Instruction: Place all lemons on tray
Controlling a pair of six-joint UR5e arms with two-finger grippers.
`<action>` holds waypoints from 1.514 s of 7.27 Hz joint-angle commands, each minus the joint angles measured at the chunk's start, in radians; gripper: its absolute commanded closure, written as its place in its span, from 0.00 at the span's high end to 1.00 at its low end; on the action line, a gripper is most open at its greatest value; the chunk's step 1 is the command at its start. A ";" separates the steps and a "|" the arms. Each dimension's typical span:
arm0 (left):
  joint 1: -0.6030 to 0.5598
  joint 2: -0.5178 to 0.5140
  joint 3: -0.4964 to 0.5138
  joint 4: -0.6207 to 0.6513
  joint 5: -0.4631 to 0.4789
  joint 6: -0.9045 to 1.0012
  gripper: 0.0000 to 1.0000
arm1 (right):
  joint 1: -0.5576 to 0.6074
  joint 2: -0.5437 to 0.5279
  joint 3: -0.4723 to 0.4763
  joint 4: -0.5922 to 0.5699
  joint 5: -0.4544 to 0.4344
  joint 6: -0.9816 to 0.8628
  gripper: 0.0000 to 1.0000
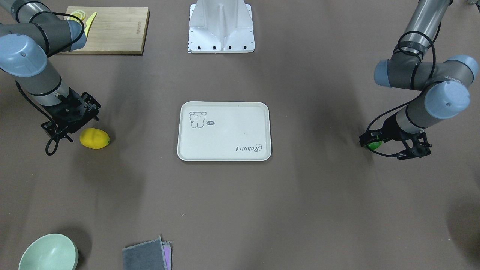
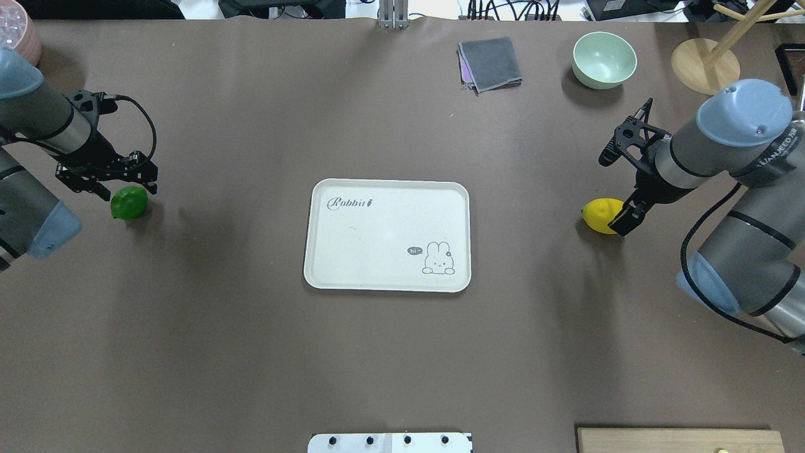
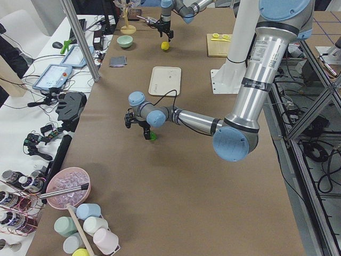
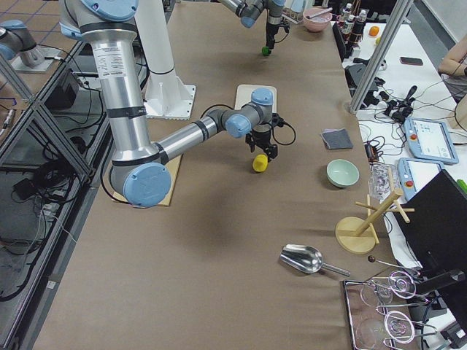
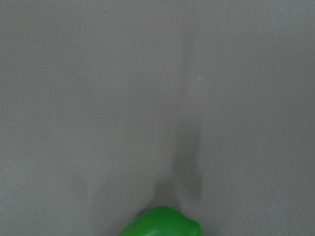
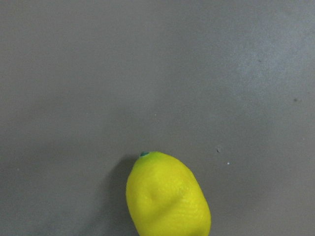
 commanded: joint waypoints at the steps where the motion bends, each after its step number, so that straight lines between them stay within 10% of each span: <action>1: 0.005 0.010 0.000 -0.021 0.002 -0.001 0.30 | -0.023 0.012 -0.016 0.002 -0.036 -0.009 0.99; 2: 0.005 0.010 0.000 -0.021 0.002 -0.001 0.00 | -0.030 0.012 -0.046 0.043 -0.036 -0.009 0.99; 5: -0.047 0.004 -0.108 0.156 -0.093 0.022 0.00 | -0.037 0.013 -0.123 0.144 -0.034 -0.009 0.99; 9: -0.218 -0.063 -0.396 0.700 -0.111 0.278 0.00 | -0.043 0.015 -0.134 0.144 -0.024 -0.003 0.98; 11: -0.227 -0.196 -0.428 0.915 -0.110 0.309 0.00 | -0.043 0.014 -0.135 0.143 0.002 0.003 0.69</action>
